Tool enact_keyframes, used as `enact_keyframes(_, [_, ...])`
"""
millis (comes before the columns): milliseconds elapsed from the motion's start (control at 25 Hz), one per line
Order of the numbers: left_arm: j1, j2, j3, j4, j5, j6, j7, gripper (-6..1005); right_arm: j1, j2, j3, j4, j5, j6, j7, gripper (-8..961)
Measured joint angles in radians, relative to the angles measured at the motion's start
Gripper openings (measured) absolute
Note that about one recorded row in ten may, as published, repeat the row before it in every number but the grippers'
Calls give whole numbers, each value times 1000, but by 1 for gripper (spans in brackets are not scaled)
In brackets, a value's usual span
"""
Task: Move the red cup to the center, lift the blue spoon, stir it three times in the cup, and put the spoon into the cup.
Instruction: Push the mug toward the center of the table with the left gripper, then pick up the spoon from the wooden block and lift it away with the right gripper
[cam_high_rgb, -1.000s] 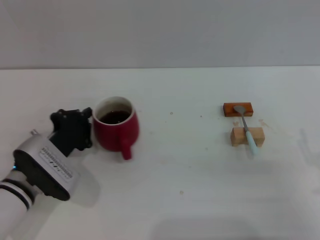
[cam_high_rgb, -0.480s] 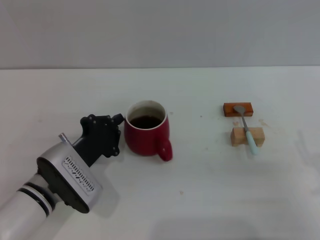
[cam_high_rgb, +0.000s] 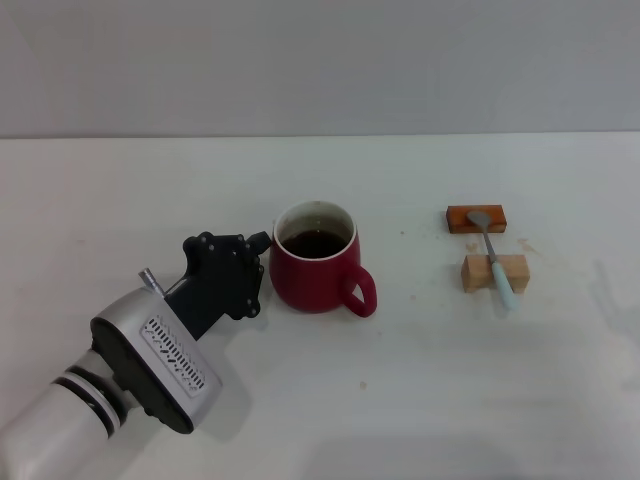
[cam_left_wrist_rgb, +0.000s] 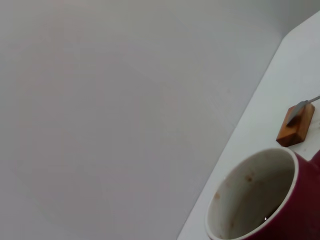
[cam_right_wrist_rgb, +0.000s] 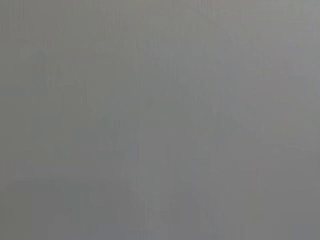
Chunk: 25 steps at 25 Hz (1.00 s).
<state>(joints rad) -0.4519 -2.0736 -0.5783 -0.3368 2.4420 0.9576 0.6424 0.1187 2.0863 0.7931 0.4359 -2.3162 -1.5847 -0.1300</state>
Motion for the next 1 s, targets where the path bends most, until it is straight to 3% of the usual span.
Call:
enact_keyframes(520, [0, 0, 37, -1, 0, 9, 1, 77, -1, 0, 0, -2, 0, 0, 0, 784])
enact_keyframes(680, [22, 0, -44, 7, -9, 14, 3, 81, -4, 0, 0, -3, 0, 0, 0, 784])
enact_keyframes(760, [22, 0, -44, 7, -9, 14, 3, 83, -6, 0, 0, -3, 0, 0, 0, 784])
enact_keyframes(840, [96, 2, -262, -1, -11, 93, -105, 85, -10, 0, 0, -3, 0, 0, 0, 784])
enact_keyframes(1000, [161, 8, -411, 4, -12, 215, -360, 90, -21, 1, 0, -2, 0, 0, 0, 785])
